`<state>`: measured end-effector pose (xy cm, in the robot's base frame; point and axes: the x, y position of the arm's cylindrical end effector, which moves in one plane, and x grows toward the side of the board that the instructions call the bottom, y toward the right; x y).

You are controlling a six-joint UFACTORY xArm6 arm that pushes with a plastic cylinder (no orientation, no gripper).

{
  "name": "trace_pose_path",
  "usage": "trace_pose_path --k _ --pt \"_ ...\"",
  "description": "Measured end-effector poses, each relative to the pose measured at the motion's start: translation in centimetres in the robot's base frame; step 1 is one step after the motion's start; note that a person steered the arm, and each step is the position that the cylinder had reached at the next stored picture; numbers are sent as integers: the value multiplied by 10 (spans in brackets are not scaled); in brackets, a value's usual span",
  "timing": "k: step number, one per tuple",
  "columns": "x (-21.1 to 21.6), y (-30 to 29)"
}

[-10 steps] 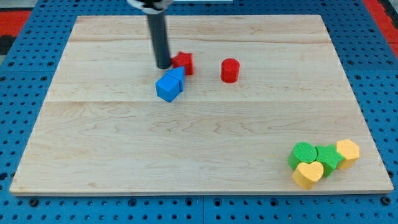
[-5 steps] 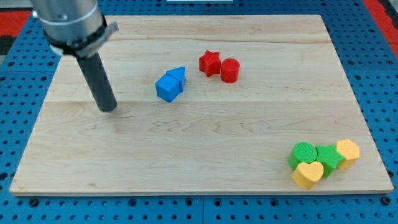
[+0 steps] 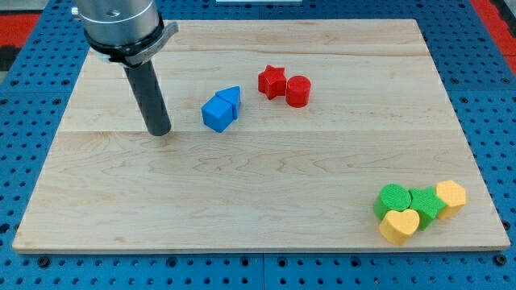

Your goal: Slide the blue cube towards bottom center

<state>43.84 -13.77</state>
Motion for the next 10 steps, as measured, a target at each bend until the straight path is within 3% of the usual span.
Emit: trace_pose_path --k 4,6,8,9,10 --pt "-50 97" --pt "-44 131" --pt "15 87" --pt "60 56" --pt "136 38"
